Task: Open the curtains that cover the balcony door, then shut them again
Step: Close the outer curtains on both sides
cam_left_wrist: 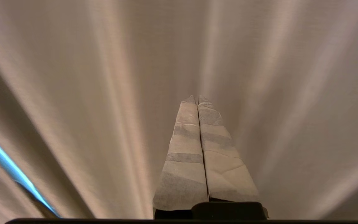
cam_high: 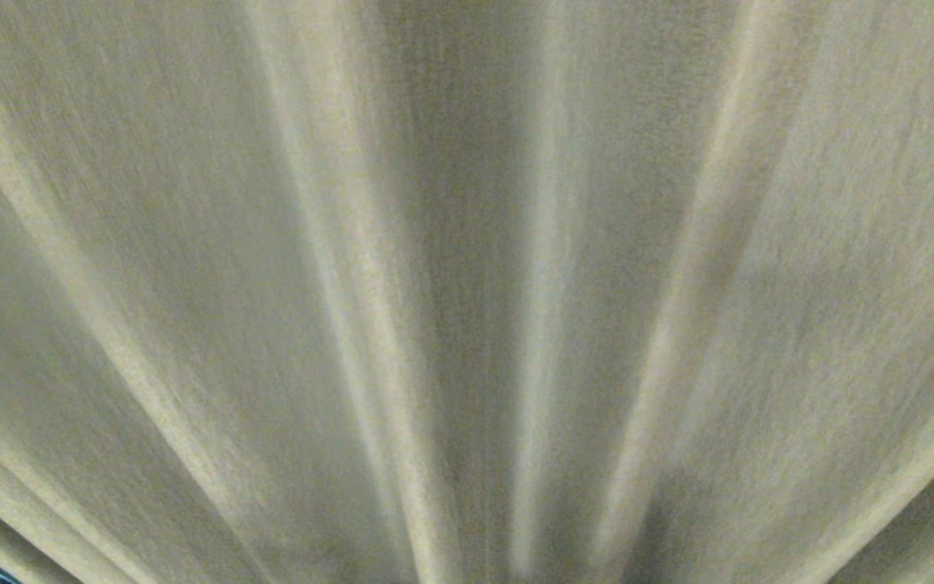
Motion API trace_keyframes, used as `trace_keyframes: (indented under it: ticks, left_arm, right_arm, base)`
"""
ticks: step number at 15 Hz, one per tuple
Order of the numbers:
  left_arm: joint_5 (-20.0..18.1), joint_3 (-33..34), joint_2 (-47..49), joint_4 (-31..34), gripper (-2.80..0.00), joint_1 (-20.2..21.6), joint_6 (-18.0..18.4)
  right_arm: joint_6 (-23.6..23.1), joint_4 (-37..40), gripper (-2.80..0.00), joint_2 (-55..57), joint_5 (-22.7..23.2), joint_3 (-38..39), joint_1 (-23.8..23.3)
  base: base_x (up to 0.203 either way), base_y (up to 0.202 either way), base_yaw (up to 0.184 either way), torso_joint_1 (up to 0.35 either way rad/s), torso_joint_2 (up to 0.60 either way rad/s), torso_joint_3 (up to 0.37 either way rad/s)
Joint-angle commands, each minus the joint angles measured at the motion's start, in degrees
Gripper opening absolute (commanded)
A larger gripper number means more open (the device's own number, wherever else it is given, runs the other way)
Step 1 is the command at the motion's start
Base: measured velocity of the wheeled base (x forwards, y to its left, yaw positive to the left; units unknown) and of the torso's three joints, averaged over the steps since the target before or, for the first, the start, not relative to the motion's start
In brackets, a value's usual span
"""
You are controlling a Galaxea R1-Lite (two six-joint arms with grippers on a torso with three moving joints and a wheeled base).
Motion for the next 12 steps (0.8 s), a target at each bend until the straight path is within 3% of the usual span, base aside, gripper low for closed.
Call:
trace_keyframes:
  ticks: [1,12]
  left_arm:
    - [0.0,0.0,0.0,-0.1,-2.80,0.1,-0.1]
    - [0.0,0.0,0.0,-0.1,-2.80,0.0,-0.2]
  right_arm:
    - [0.0,0.0,-2.80,0.0,0.1,0.0,0.0]
    - [0.0,0.0,-2.80,0.0,0.1,0.0,0.0]
  base:
    - [0.001,0.188,0.002,-0.007,0.00,0.002]
    - [0.000,0.195,0.000,0.002,0.00,0.003]
